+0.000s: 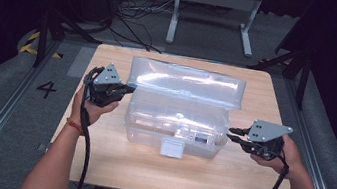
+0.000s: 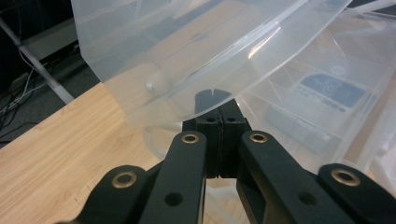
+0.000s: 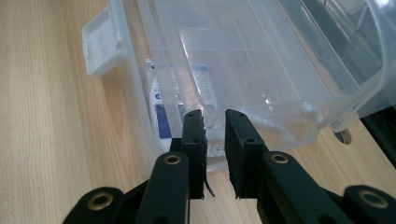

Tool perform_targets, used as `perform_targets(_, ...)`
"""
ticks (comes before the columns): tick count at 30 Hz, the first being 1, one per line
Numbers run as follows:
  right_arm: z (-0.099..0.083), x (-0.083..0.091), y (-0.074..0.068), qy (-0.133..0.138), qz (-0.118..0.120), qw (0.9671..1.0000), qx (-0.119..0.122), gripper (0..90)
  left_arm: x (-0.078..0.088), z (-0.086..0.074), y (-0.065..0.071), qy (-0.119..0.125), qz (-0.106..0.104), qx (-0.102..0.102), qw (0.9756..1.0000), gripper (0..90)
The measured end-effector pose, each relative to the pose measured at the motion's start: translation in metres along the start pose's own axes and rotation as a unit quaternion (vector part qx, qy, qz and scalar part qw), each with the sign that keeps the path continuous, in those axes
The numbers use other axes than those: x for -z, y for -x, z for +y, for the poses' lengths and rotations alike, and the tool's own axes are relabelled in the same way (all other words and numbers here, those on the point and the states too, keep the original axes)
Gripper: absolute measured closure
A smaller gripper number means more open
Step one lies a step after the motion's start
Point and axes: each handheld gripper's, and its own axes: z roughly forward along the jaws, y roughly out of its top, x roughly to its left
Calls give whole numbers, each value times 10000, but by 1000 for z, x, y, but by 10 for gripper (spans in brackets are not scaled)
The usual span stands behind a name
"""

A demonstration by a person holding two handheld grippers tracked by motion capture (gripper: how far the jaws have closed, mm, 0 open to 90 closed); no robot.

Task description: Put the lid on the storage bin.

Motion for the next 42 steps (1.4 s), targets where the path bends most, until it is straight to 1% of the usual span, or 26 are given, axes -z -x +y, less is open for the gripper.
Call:
perform_targets(1,-2,0,0,0,8,10000,-40,786,1,-1,0,-16,-1,-42,10000,898)
perform_targets(4,-9,1,1,17,17,9999,-148,786,2,-5,2,-41,-20,-19,10000,898)
perform_targets(5,-11,2,1,26,35,9998,-180,785,2,-7,2,-88,-46,-58,9999,898)
perform_targets(6,-13,2,1,37,23,9998,-211,784,2,-8,3,-76,-37,-31,10000,898)
perform_targets(8,-17,1,1,38,21,9994,-334,789,2,-11,5,-102,-32,-40,9999,898)
perform_targets(10,-19,1,1,53,17,9994,-354,794,2,-13,6,-121,24,-72,9999,898)
perform_targets(12,-21,1,0,51,18,9992,-399,794,3,-14,7,-123,19,-71,9999,898)
perform_targets(13,-23,1,0,77,29,9991,-426,794,3,-15,9,-87,16,-53,9999,898)
perform_targets(15,-26,0,0,76,-2,9989,-468,794,4,-17,9,-114,-13,-69,9999,898)
perform_targets(16,-29,-1,-1,74,24,9986,-514,788,5,-18,10,-103,-6,-79,9999,898)
perform_targets(22,-35,-4,-3,92,-7,9982,-598,781,5,-23,14,-162,-32,-107,9998,898)
perform_targets(24,-37,-3,-4,119,8,9979,-643,781,5,-24,15,-168,-42,-84,9998,898)
perform_targets(27,-41,-4,-5,121,18,9977,-660,775,7,-26,15,-186,-53,-135,9997,898)
perform_targets(29,-43,-4,-7,116,13,9975,-691,770,7,-27,16,-181,-84,-107,9997,898)
perform_targets(31,-46,-5,-8,118,42,9972,-743,770,8,-29,17,-217,-79,-145,9996,898)
perform_targets(33,-47,-5,-9,124,53,9971,-754,771,8,-30,18,-228,-99,-140,9996,898)
perform_targets(34,-48,-6,-9,116,34,9971,-749,770,9,-31,19,-262,-87,-171,9995,898)
perform_targets(35,-50,-6,-10,114,78,9968,-790,769,10,-31,19,-263,-93,-164,9995,898)
perform_targets(40,-55,-9,-13,95,118,9964,-832,773,13,-36,21,-401,-138,-197,9989,898)
perform_targets(42,-56,-10,-14,82,141,9964,-834,773,12,-38,22,-522,-126,-275,9982,898)
